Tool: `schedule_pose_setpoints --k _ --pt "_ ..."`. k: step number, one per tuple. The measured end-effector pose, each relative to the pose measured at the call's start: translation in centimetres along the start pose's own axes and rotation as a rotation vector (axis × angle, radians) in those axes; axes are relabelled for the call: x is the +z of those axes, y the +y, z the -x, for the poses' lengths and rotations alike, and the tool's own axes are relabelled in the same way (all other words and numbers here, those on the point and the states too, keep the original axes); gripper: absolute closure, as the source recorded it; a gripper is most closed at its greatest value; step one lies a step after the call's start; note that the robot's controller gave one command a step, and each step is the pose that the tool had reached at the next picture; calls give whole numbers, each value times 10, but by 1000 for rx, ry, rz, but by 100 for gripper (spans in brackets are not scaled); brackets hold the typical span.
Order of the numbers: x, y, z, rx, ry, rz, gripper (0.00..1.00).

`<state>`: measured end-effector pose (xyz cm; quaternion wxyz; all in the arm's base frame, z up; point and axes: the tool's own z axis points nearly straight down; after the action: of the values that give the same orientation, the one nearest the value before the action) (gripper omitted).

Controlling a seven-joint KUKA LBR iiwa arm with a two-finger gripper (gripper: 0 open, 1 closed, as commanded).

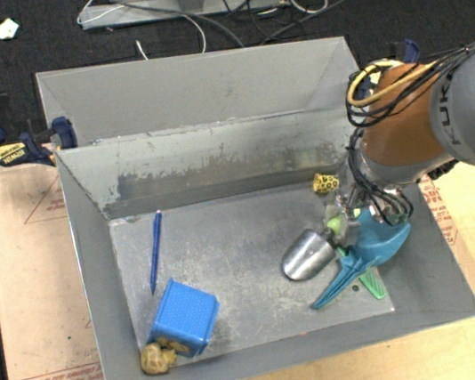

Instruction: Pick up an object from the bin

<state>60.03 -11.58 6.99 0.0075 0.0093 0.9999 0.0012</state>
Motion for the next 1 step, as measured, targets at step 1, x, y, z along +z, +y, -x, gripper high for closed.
schedule_pose_setpoints --k 1 --pt "0 0 0 0 0 0 100"
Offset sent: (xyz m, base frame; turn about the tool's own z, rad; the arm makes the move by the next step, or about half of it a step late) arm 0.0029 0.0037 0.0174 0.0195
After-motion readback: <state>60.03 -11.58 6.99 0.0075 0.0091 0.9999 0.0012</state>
